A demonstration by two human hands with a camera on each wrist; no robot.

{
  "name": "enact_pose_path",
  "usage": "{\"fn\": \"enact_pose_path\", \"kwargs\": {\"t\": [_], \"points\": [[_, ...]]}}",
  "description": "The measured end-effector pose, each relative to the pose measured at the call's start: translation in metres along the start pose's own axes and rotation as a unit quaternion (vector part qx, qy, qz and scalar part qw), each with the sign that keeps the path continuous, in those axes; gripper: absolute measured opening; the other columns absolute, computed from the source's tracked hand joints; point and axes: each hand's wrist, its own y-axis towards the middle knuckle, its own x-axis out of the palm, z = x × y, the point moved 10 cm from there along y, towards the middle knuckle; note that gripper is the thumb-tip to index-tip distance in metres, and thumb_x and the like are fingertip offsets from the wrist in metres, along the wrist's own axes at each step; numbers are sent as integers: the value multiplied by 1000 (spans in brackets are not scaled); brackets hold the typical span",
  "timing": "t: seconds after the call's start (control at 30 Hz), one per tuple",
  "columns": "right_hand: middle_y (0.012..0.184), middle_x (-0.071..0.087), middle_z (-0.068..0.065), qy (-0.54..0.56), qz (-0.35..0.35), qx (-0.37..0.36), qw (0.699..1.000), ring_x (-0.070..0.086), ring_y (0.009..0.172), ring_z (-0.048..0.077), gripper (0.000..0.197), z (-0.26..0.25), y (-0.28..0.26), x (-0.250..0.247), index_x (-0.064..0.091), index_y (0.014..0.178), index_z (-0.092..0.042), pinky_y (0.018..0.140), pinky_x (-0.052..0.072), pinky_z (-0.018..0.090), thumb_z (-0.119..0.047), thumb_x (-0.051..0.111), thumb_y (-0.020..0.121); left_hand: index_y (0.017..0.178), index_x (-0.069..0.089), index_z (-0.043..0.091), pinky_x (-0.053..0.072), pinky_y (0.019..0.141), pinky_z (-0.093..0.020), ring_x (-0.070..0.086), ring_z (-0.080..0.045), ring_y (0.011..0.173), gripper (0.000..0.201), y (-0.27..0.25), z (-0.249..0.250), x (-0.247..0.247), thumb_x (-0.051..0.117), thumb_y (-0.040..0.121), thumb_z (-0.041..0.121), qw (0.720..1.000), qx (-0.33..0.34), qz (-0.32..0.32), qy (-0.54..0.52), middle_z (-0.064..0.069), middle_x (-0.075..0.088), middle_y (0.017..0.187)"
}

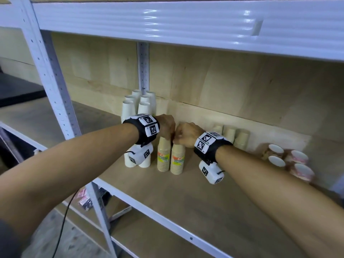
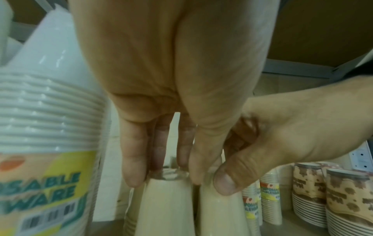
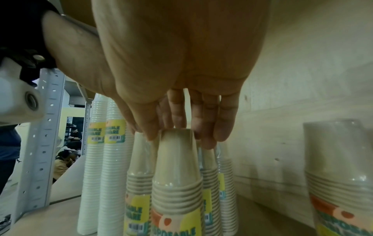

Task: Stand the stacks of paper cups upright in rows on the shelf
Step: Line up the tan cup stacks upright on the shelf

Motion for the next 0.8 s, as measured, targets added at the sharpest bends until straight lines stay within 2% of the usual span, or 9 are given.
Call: {"fn": "enact_pose_path", "kwargs": {"t": [0.1, 0.17, 0.33, 0.53, 0.6, 0.67, 0.73, 0.8], "points": [[100, 67, 8, 3, -2, -8, 1000, 63, 88, 25, 17, -1, 0, 5, 73, 90, -11, 63, 41, 27, -25, 69, 81, 117, 69, 5, 44, 70, -23, 63, -25, 108, 28, -2, -1, 4, 63, 90, 11, 1000, 10, 9, -7, -9, 66, 118], [99, 67, 9, 11, -2, -10, 1000, 61, 86, 23, 16, 0, 0, 5, 72, 88, -9, 61, 40, 25, -24, 69, 82, 118, 68, 4, 43, 65, -21, 62, -25, 108, 29, -2, -1, 5, 62, 91, 7, 1000, 12, 19, -18, -10, 65, 119], [96, 68, 11, 23, 1, -11, 1000, 59, 81, 21, 18, 1, -3, 5, 71, 88, -7, 65, 43, 27, -23, 68, 82, 111, 70, 2, 39, 53, -17, 57, -19, 90, 25, -1, -6, 4, 65, 86, 4, 998, -1, 32, -58, -13, 67, 114], [99, 69, 10, 13, 1, -11, 1000, 64, 90, 25, 21, 0, -10, 1, 72, 94, -7, 76, 54, 34, -24, 69, 83, 114, 69, 0, 40, 56, -18, 55, -18, 89, 29, 0, 2, 2, 65, 85, 5, 998, 7, 28, -57, -15, 67, 117], [96, 68, 9, 12, 0, -15, 1000, 63, 89, 25, 14, 1, -13, -2, 68, 83, -8, 73, 52, 32, -22, 70, 82, 113, 69, -1, 45, 63, -24, 55, -19, 87, 30, 2, 5, 1, 66, 84, 4, 997, 3, 25, -68, -16, 67, 116], [90, 65, 6, 20, 0, -17, 1000, 61, 86, 23, 18, 3, -18, -4, 57, 70, -16, 66, 46, 27, -20, 71, 81, 112, 69, -2, 45, 68, -28, 56, -20, 86, 30, 4, 9, -2, 67, 83, 5, 997, 2, 25, -71, -17, 68, 115], [94, 66, 5, 31, 3, -7, 999, 62, 89, 23, 12, 9, -23, -8, 62, 81, -15, 70, 47, 27, -21, 72, 81, 112, 69, -2, 47, 72, -29, 57, -21, 88, 31, 5, 15, -5, 69, 82, 5, 997, 11, 20, -80, -18, 68, 114], [102, 69, 7, 28, 6, 10, 1000, 64, 95, 23, 25, 19, -29, -13, 69, 100, -8, 77, 51, 31, -23, 73, 81, 113, 69, 0, 50, 76, -31, 58, -21, 92, 32, 7, 25, -8, 69, 81, 4, 995, 27, 13, -91, -16, 68, 115]]}}
